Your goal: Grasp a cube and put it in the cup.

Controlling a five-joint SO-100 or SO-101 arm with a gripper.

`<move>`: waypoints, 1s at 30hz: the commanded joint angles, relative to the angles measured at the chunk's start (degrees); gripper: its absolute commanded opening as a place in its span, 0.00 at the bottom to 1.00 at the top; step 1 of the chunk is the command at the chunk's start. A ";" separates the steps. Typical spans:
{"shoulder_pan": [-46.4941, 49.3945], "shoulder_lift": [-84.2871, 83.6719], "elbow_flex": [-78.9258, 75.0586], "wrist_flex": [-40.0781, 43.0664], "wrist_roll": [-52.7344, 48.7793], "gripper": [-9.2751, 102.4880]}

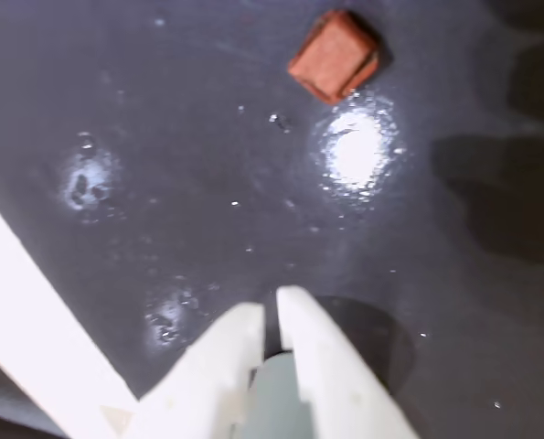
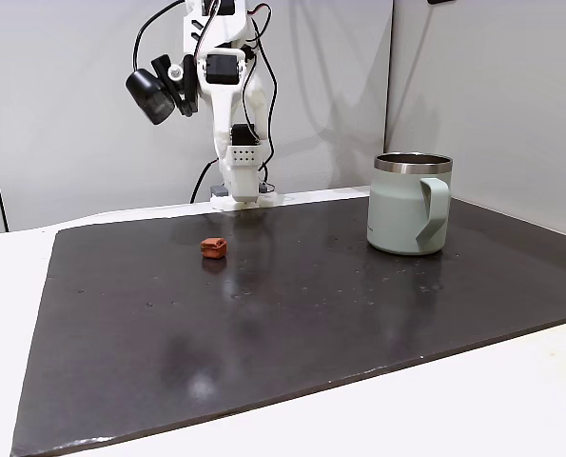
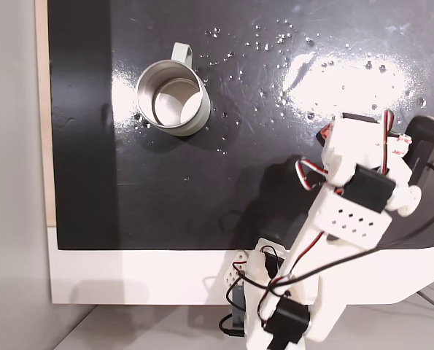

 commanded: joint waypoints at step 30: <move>2.46 -12.48 -11.25 12.30 -4.22 0.34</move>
